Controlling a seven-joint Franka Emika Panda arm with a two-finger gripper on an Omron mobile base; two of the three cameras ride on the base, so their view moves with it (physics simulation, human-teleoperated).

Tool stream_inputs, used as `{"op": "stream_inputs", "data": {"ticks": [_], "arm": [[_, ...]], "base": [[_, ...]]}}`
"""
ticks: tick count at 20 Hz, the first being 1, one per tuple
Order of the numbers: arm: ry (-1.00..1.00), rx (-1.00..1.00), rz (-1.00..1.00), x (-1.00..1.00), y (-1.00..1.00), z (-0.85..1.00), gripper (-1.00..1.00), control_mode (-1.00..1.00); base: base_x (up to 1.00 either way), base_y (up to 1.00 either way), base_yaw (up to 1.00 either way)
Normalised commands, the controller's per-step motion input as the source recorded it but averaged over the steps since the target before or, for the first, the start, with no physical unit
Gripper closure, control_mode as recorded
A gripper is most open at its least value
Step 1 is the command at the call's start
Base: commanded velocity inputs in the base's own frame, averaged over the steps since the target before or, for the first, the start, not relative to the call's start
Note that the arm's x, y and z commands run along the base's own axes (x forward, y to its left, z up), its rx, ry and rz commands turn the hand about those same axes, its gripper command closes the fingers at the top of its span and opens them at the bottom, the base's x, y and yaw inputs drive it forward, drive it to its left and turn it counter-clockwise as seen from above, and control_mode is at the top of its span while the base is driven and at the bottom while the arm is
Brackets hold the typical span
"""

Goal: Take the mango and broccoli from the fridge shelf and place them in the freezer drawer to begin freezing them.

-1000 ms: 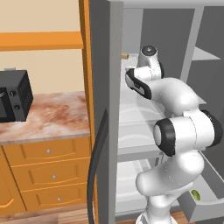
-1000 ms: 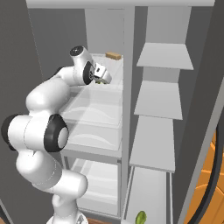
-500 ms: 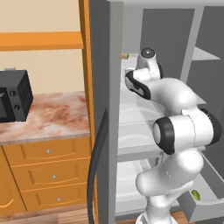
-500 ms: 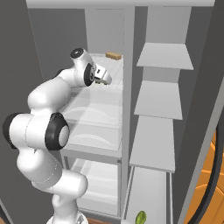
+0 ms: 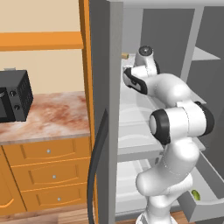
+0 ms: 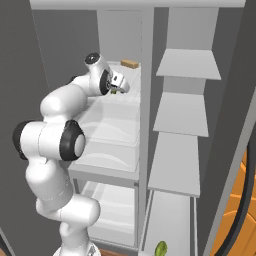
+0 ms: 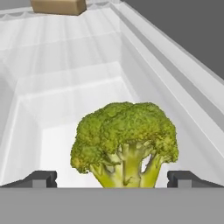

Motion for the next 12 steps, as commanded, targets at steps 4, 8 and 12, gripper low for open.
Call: {"op": "stream_inputs", "data": {"ticks": [4,8,12], "arm": [[0.00,0.00,0.02,0.12,0.00,-0.44,1.00,-1.00],[0.00,0.00,0.04,0.20,0.04,-0.44,1.00,-1.00],[-0.05,0.06,0.07,0.06,0.00,-0.15,1.00,-1.00]], "base": [[0.00,0.00,0.00],[0.00,0.00,0.00],[0.00,0.00,0.00]]}}
